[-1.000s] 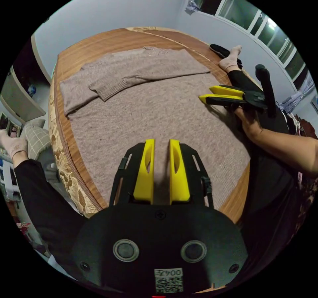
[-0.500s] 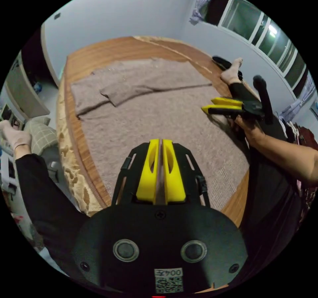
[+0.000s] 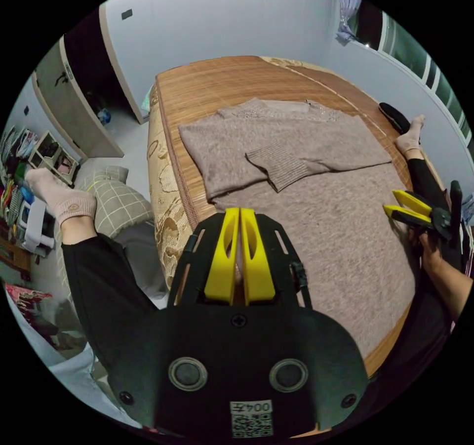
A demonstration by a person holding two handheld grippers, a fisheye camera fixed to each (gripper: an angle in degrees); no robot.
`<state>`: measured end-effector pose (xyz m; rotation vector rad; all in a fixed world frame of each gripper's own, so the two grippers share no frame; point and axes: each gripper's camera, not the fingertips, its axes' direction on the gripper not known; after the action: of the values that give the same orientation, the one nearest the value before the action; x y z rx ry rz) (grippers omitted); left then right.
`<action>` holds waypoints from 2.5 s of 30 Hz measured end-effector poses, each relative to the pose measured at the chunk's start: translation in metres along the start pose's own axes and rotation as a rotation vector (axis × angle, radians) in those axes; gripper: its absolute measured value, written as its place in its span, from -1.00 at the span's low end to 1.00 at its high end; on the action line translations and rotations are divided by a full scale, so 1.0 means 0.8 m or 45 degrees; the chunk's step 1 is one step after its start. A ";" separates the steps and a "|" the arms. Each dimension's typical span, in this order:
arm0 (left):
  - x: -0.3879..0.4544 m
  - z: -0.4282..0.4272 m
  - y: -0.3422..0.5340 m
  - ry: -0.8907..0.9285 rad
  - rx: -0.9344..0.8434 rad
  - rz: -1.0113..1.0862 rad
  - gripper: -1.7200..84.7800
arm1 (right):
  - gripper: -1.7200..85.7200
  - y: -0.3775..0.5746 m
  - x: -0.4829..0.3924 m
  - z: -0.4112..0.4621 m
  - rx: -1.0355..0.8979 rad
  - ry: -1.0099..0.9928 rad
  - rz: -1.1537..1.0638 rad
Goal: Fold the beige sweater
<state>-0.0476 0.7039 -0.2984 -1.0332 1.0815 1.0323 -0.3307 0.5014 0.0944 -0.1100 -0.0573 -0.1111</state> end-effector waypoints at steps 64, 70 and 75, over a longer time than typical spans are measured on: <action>0.179 -0.099 0.078 0.233 -1.005 0.480 -0.78 | -0.69 -0.023 0.081 -0.212 0.062 -0.650 0.291; 0.233 -0.095 0.096 0.013 -1.082 0.626 -0.73 | -0.64 -0.056 0.062 -0.210 -0.054 -0.477 0.349; 0.251 -0.105 0.102 -0.027 -1.065 0.651 -0.72 | -0.59 -0.091 0.050 -0.194 -0.379 -0.413 0.362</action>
<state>-0.1095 0.6644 -0.5187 -1.4183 0.9168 2.0051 -0.2916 0.4077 -0.0492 -0.4315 -0.3477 0.1847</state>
